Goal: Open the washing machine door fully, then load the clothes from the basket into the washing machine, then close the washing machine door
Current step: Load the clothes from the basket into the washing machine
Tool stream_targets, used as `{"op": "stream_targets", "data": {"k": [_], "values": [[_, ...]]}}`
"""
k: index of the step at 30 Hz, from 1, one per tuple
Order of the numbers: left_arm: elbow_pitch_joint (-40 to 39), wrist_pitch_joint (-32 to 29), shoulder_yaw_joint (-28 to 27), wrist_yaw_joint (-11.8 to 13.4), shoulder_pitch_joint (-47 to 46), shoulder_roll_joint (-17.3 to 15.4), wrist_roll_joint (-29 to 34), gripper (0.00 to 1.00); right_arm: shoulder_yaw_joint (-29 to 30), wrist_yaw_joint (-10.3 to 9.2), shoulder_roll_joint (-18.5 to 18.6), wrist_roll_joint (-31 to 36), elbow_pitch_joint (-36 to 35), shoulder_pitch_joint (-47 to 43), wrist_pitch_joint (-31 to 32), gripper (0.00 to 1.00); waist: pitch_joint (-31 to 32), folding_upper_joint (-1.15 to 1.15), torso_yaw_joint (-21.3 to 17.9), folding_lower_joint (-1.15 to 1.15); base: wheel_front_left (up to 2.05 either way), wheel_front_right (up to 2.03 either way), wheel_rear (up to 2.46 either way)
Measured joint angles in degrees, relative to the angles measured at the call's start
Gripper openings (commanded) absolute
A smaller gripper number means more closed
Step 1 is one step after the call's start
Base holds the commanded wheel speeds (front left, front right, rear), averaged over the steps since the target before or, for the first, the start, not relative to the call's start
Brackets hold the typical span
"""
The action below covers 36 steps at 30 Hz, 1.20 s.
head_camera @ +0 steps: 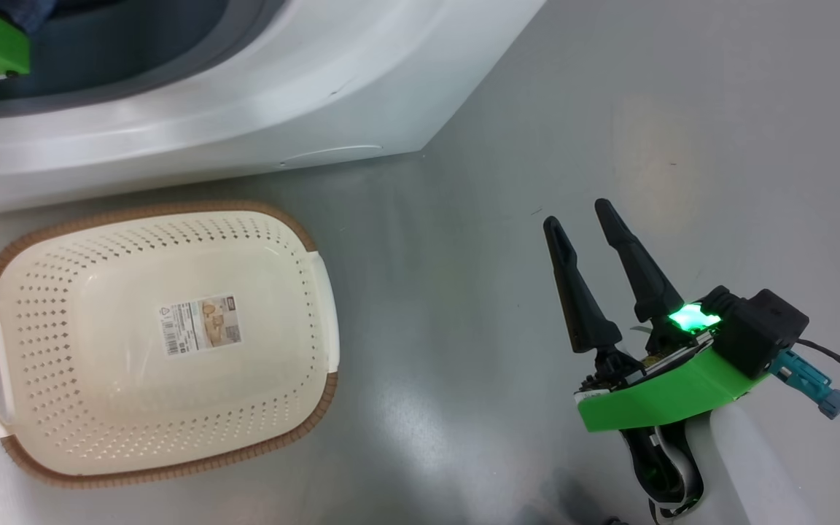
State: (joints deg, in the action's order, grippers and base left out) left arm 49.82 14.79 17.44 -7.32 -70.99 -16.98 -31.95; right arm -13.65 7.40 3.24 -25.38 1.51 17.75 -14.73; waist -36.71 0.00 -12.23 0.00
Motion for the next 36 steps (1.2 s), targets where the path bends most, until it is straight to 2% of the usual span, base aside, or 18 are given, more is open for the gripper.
{"op": "stream_targets", "data": {"k": [21, 36], "values": [[-7.9, 0.0, -3.7, 0.0, 7.5, 4.7, 0.5, 1.0, 1.6, 0.0, 0.0, 0.0, -0.1, 0.2, 0.0, 1.0, 0.3, 0.0, 2.3, 0.0, 0.0, 0.0, 0.0], [-16.3, 0.0, -7.8, 0.0, 17.7, 8.6, 5.6, 1.0, 3.2, 0.0, 0.1, 0.6, 0.7, 0.1, 0.0, 1.0, 2.8, 0.0, 4.4, 0.0, 0.0, 0.0, 0.0]]}}
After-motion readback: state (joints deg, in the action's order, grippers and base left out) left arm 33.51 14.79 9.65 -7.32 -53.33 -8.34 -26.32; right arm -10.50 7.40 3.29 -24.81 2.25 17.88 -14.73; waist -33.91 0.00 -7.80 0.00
